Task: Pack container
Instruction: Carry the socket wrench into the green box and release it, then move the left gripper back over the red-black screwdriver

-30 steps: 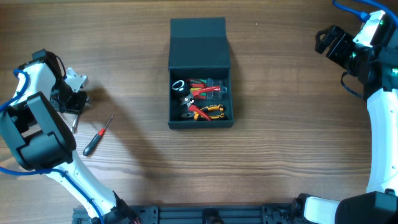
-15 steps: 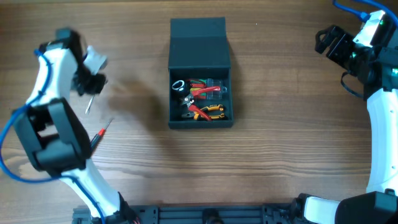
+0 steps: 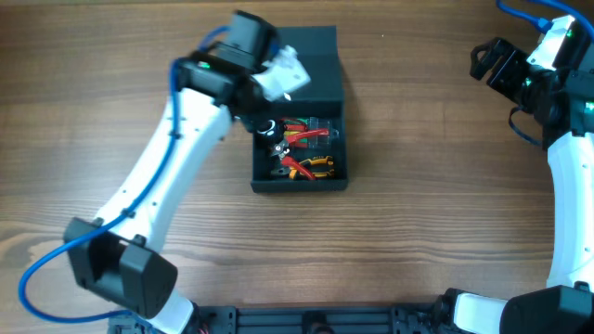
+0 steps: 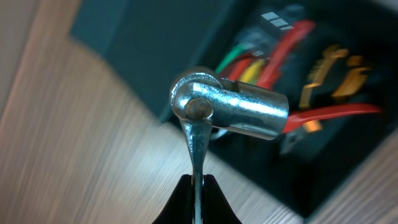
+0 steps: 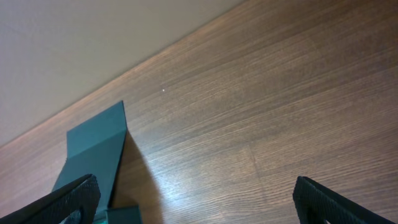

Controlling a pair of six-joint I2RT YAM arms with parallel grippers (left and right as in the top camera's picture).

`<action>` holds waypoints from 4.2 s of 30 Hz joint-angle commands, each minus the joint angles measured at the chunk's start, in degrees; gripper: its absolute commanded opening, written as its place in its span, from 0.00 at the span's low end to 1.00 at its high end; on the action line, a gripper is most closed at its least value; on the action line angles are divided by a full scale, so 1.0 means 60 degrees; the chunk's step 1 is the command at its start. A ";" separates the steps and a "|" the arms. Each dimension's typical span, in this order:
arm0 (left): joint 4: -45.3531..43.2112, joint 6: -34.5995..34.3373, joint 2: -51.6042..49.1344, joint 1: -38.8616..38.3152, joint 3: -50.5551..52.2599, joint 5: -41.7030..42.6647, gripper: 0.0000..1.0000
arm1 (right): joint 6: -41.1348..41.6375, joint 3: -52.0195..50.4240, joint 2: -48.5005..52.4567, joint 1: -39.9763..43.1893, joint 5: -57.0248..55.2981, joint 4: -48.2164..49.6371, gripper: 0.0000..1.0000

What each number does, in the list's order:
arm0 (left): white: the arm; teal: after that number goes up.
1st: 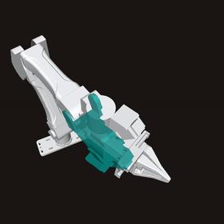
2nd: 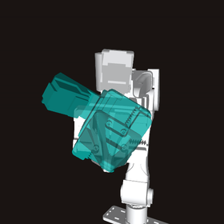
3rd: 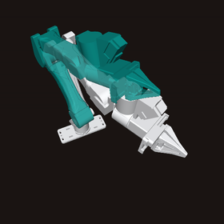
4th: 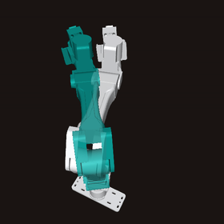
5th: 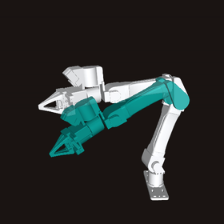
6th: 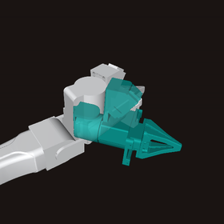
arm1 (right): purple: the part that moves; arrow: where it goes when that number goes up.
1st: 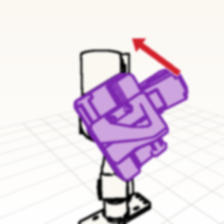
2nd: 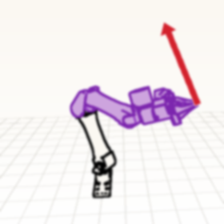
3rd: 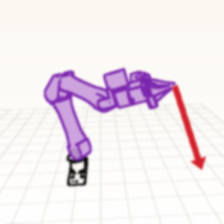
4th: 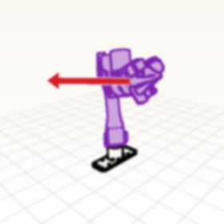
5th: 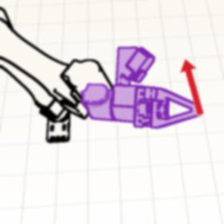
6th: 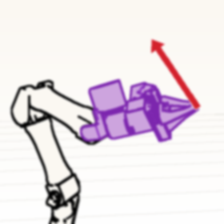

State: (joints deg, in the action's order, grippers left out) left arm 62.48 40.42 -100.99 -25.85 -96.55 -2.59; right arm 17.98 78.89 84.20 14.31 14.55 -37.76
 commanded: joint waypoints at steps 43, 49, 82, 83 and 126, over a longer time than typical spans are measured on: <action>0.2772 -0.6145 0.0721 0.1628 0.0790 -0.0441 0.67 | 0.0036 0.0055 0.0004 -0.0004 0.0011 0.0004 1.00; 0.2889 -0.4524 0.0721 0.4809 0.1260 -0.0357 0.70 | 0.0033 0.0055 0.0004 -0.0004 0.0011 0.0004 1.00; 0.0710 -0.1268 0.8105 0.4721 0.6561 -0.0605 0.84 | 0.0033 0.0055 0.0004 -0.0004 0.0011 0.0004 1.00; 0.0441 -0.1271 0.8109 0.4685 0.6768 -0.0663 0.85 | 0.0033 0.0055 0.0004 -0.0004 0.0011 0.0000 1.00; -0.1351 -0.2586 0.3096 0.6845 0.6841 0.0331 0.91 | 0.0036 0.0055 0.0004 -0.0004 0.0011 0.0004 1.00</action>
State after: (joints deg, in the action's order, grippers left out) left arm 54.76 27.90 -82.61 15.07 -54.96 -6.46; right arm 17.98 78.89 84.20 14.31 14.55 -37.78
